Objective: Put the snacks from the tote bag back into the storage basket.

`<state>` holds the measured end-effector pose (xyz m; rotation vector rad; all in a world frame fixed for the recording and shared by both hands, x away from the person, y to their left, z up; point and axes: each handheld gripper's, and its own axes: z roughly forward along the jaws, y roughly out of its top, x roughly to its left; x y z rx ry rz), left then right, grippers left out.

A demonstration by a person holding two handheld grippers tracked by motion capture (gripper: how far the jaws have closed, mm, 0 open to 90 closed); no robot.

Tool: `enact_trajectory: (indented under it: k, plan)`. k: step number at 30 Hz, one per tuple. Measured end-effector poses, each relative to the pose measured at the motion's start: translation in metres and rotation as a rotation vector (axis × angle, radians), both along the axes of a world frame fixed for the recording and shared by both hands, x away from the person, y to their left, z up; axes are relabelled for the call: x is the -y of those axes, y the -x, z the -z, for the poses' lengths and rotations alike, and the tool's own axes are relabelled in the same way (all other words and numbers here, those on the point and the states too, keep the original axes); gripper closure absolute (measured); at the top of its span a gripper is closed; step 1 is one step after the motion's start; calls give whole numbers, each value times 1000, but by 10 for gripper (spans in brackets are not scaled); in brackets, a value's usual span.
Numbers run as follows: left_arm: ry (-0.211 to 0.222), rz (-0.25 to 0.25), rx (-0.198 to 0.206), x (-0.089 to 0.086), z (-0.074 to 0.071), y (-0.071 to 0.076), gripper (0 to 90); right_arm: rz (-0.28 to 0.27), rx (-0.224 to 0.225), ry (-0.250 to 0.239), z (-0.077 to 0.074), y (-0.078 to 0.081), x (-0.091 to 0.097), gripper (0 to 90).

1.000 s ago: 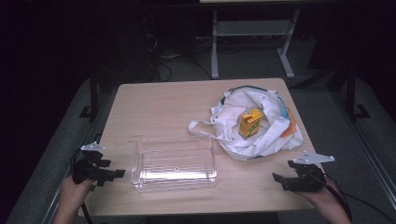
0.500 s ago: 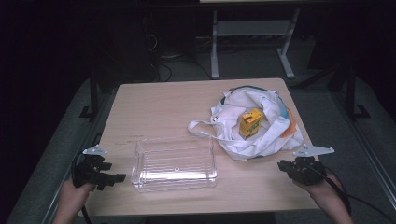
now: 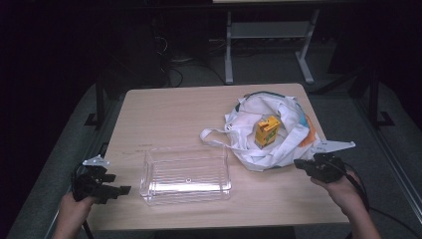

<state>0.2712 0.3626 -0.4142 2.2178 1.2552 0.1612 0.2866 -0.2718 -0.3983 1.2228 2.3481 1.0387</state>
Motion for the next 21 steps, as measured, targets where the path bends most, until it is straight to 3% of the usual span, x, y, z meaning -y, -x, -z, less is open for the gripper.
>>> enact_trajectory:
  k: [21]
  plan:
    - [-1, 21, -19, 2, 4, 0, 160, -45, 28, -1, -16, -49, -25, 900]
